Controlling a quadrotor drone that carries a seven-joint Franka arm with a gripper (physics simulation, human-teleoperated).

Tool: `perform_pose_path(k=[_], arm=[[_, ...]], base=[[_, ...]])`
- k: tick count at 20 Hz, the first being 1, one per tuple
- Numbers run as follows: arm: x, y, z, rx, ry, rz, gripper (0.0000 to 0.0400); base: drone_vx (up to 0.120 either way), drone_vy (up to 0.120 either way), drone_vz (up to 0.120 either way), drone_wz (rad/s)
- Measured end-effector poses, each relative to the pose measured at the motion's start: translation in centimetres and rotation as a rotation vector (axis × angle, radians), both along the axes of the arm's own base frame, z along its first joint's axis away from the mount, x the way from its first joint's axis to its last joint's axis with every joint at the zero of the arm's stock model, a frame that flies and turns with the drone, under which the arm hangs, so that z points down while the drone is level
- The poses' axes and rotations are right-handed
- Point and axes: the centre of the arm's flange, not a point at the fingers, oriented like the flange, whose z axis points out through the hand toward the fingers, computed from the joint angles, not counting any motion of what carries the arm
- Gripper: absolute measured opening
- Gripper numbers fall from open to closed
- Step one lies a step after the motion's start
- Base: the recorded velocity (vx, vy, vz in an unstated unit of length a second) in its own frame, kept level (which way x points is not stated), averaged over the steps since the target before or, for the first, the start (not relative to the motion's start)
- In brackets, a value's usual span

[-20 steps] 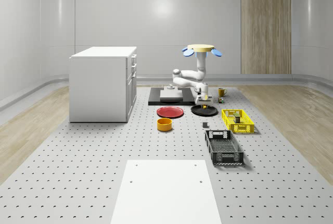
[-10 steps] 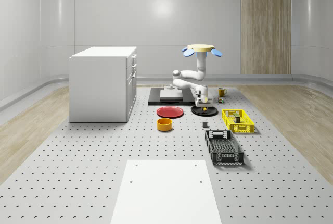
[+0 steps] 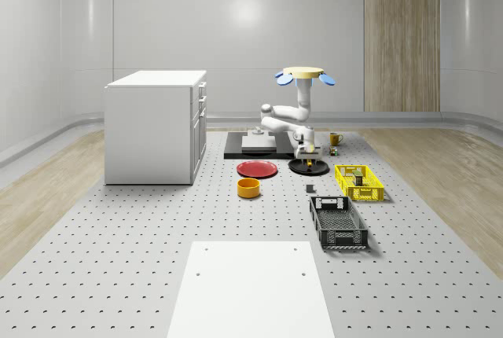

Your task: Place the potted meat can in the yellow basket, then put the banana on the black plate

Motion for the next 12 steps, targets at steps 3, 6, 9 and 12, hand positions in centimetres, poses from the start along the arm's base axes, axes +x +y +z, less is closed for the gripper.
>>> perform_pose_path(k=[3, 6, 9, 12], arm=[[0.0, 0.0, -1.4, -0.003, 0.001, -0.007, 0.0392], [0.0, 0.0, -2.5, -0.004, 0.001, -0.011, 0.0396], [0.0, 0.0, -3.2, -0.005, 0.002, -0.014, 0.0398], [0.0, 0.0, -3.5, -0.005, 0.002, -0.015, 0.0399]], base=[[0.000, 0.000, 0.000, 0.000], [0.000, 0.000, 0.000, 0.000], [0.000, 0.000, 0.000, 0.000], [0.000, 0.000, 0.000, 0.000]])
